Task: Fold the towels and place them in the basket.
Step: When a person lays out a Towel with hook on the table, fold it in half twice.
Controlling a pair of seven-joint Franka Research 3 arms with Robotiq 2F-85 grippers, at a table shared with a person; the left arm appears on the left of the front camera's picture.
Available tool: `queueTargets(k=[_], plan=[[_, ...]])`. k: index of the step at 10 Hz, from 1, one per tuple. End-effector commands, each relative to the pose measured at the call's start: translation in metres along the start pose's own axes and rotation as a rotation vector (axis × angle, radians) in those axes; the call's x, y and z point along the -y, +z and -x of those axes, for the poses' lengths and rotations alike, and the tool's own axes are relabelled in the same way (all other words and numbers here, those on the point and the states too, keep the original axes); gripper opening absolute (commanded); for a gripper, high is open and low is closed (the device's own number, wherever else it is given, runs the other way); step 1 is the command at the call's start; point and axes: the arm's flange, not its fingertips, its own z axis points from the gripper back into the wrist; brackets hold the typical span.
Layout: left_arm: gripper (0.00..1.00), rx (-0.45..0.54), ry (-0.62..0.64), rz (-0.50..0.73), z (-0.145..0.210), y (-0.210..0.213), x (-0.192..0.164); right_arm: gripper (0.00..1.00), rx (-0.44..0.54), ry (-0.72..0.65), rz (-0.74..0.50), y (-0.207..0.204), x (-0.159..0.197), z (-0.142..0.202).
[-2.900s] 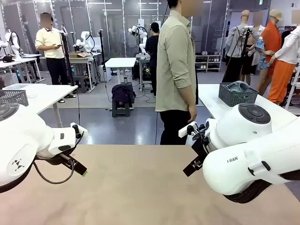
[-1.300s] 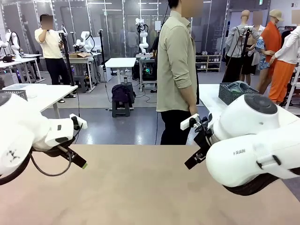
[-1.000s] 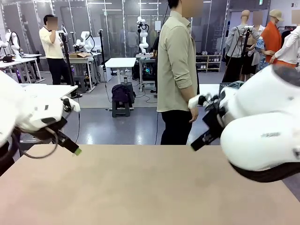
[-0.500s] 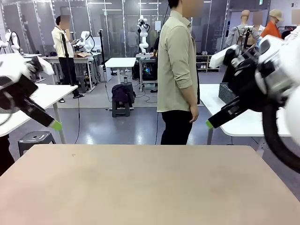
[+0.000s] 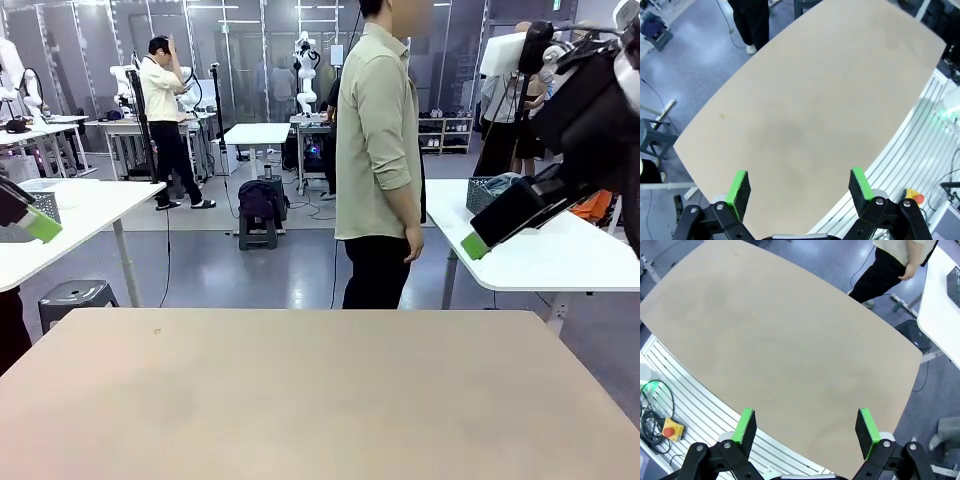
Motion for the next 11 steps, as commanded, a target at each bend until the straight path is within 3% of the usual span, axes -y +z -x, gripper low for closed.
queueTargets(k=[1, 9, 11], plan=[[1.0, -0.022, 0.028, 0.045, 0.007, 0.004, -0.007, 1.0, 0.001, -0.028, -0.011, -0.003, 0.003, -0.001], [1.0, -0.01, 0.025, 0.008, 0.005, 0.001, -0.002, 1.0, 0.003, -0.008, 0.003, 0.001, 0.001, -0.001], [1.0, -0.019, 0.057, 0.095, -0.005, 0.03, -0.013, 1.0, -0.004, -0.019, -0.032, 0.034, 0.016, -0.01]])
